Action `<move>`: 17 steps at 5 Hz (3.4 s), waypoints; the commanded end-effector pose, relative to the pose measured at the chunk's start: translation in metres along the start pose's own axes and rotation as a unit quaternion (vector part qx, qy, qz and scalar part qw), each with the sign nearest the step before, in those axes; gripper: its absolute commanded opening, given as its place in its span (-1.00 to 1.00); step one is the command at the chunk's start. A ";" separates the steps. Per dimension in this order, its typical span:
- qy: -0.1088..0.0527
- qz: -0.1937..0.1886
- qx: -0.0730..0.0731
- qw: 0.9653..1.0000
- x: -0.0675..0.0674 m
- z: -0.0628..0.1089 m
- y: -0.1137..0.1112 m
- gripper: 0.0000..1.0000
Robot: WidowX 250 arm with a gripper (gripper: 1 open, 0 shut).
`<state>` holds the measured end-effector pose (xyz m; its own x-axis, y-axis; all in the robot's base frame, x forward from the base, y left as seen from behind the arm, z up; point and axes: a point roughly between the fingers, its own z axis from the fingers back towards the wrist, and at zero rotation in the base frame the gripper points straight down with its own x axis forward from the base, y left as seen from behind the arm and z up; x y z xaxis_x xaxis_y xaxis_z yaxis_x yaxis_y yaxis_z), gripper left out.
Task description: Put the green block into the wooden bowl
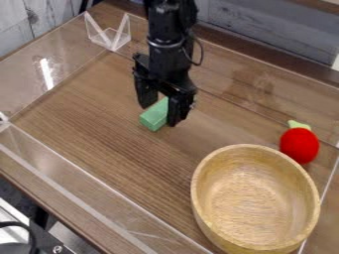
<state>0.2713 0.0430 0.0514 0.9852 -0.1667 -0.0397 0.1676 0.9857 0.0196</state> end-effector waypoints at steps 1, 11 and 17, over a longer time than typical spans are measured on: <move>-0.016 0.005 0.011 1.000 0.004 0.000 0.006 1.00; -0.047 0.015 -0.023 0.999 0.020 -0.004 0.012 1.00; -0.043 0.018 -0.028 0.999 0.033 0.009 0.012 1.00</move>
<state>0.2969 0.0486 0.0480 0.9922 -0.1242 0.0045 0.1243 0.9909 -0.0510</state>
